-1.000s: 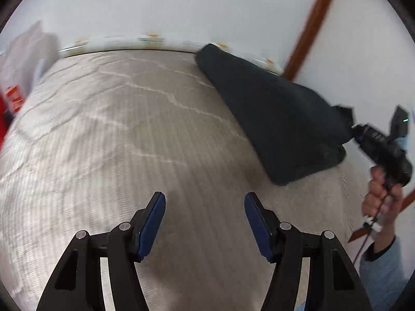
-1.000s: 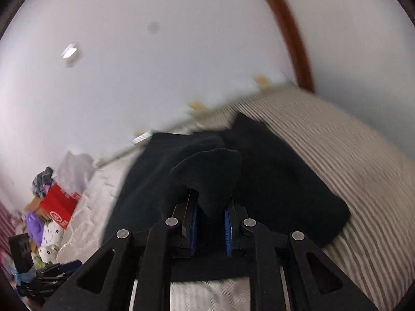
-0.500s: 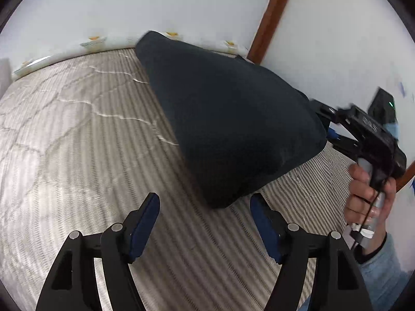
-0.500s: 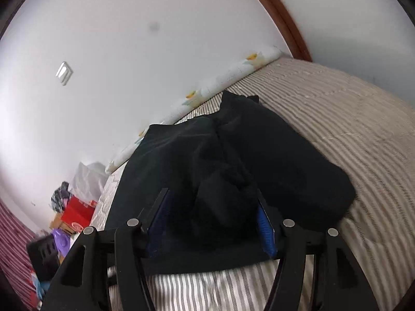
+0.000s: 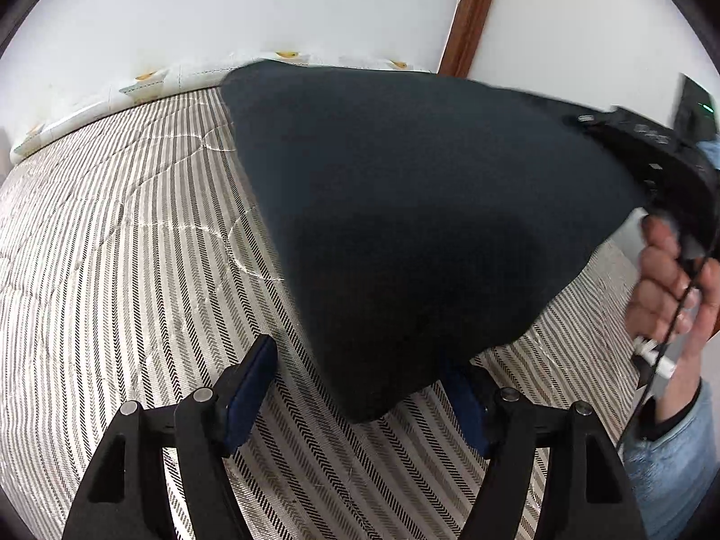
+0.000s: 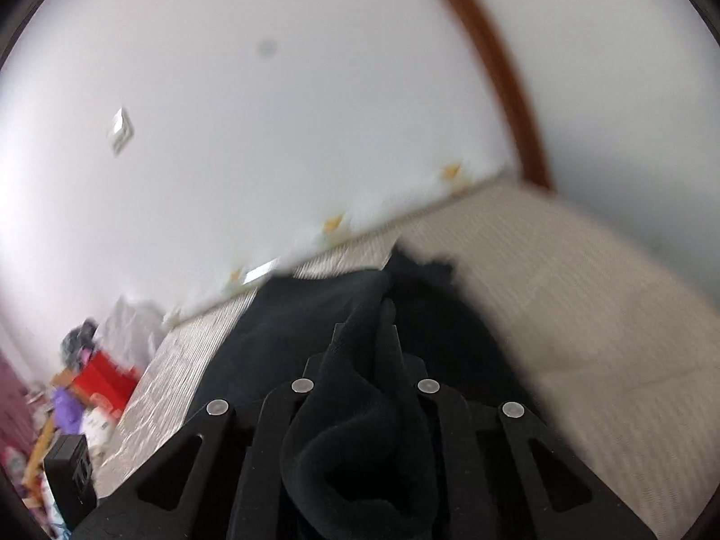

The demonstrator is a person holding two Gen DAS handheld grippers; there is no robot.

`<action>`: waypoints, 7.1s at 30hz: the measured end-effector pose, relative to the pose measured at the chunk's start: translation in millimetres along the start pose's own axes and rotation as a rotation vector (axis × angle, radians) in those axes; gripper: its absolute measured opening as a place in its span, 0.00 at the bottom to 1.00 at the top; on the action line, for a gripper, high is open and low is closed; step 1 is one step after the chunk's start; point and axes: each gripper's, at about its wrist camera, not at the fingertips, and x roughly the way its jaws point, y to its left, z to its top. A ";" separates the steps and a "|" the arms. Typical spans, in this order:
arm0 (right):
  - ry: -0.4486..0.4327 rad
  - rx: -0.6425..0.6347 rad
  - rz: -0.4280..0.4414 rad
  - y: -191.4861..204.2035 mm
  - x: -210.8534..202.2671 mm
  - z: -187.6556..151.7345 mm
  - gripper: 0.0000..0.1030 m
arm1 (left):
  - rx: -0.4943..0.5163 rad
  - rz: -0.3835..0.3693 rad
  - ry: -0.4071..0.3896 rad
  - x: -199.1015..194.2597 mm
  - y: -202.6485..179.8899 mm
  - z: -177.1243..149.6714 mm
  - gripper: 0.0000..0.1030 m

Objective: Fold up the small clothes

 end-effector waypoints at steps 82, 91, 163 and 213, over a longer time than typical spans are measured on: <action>0.296 -0.384 -0.049 114.6 -1.5 -60.5 0.34 | -0.179 0.111 -0.135 -102.5 119.7 -3.9 0.48; 0.363 -0.309 0.010 134.0 60.9 -34.0 0.41 | -0.162 0.122 -0.100 -90.7 120.1 -16.2 0.52; 0.503 -0.227 0.030 151.9 244.0 34.6 0.19 | -0.201 0.112 -0.087 -39.7 170.1 74.8 0.60; 0.410 -0.082 0.168 94.0 60.8 -19.6 0.09 | -0.187 0.143 -0.117 -97.0 119.9 2.0 0.60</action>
